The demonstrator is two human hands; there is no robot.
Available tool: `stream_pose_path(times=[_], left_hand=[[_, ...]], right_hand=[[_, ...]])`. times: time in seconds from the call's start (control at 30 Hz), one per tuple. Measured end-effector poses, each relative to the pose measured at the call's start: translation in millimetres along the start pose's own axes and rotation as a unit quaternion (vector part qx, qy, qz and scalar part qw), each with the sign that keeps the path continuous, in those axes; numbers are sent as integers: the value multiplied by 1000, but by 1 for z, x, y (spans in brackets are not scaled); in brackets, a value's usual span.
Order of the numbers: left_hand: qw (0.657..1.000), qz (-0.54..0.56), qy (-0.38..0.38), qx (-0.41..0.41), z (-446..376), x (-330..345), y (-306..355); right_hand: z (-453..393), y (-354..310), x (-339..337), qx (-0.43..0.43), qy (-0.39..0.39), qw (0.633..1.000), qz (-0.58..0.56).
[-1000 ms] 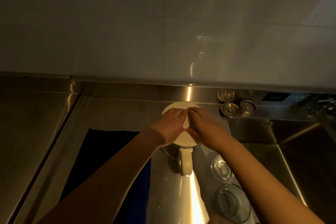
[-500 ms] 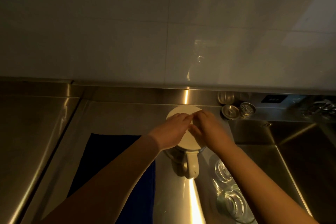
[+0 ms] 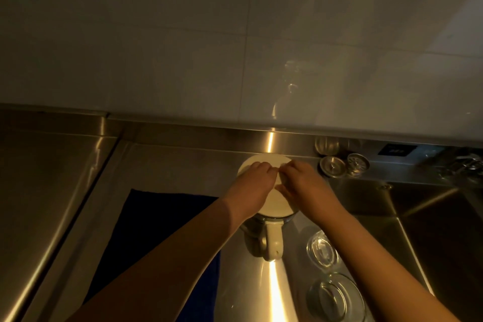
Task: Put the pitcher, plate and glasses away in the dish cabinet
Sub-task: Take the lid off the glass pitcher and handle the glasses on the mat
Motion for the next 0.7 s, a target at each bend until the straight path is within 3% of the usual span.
stream_pose_path(times=[0.3, 0.7], left_hand=[[993, 20, 119, 10, 6, -55, -28], [994, -11, 86, -72, 28, -46, -162]], right_hand=[[-36, -30, -30, -40, 79, 996, 13], [-125, -113, 32, -69, 42, 997, -3]])
Point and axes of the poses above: each hand's wrist, its own z-axis away from the middle knuckle, its own x-axis out of the palm, y = z × x, the point moved 7 cm from there along -z, towards the middle knuckle
